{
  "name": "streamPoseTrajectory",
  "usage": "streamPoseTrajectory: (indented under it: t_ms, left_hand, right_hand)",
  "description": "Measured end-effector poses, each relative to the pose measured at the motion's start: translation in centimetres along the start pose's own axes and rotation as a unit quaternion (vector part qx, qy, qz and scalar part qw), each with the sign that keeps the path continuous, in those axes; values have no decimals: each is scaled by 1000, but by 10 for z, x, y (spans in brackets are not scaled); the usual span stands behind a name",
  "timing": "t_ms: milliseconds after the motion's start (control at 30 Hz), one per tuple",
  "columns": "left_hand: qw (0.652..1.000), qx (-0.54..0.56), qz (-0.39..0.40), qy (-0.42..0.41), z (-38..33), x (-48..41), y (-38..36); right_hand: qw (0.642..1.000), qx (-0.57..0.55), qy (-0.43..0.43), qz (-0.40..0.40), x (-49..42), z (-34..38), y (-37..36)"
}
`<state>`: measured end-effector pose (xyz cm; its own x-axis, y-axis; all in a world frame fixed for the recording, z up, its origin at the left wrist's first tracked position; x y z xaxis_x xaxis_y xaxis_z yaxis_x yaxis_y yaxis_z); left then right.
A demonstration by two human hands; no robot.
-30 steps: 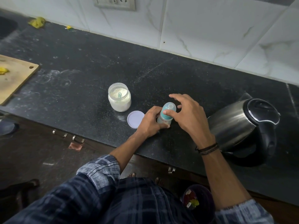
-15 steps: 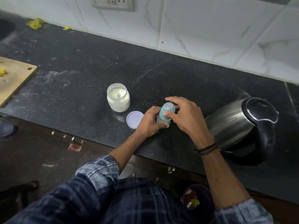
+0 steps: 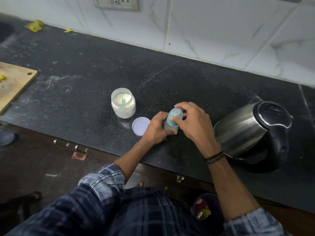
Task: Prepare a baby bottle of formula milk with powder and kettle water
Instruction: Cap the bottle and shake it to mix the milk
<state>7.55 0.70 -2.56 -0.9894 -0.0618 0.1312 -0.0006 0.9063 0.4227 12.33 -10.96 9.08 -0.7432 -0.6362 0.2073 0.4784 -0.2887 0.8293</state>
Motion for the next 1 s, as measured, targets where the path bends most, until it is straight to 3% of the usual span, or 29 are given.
streamPoseTrajectory:
  t_ms: [133, 300, 467, 667, 867, 1000]
  left_hand:
    - [1000, 5, -6, 3, 1, 0, 1]
    - [1000, -4, -4, -1, 1, -1, 0]
    - [1000, -5, -5, 2, 2, 0, 1]
    - [1000, 10, -9, -6, -1, 1, 1]
    - [1000, -2, -14, -9, -2, 1, 2]
    - [1000, -7, -17, -12, -3, 2, 3]
  right_hand:
    - [999, 10, -35, -6, -2, -6, -1]
    - [1000, -11, 6, 5, 1, -4, -6]
    - [999, 0, -39, -24, -2, -12, -9]
    - [999, -30, 8, -12, 1, -9, -15]
    - [997, -43, -36, -45, 0, -14, -16]
    - [997, -71, -4, -9, 0, -14, -23]
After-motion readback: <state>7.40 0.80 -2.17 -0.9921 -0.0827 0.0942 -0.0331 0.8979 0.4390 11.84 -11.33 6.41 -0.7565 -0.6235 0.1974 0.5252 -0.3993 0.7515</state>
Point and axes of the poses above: each hand's wrist, its own x-axis away from the middle knuckle, its own y-axis out of the back of the hand, z = x × y, the point moved 10 cm from there along -x, towards the middle knuckle, and after that the axes turned 14 degrees about z, right-handed, at the moved point
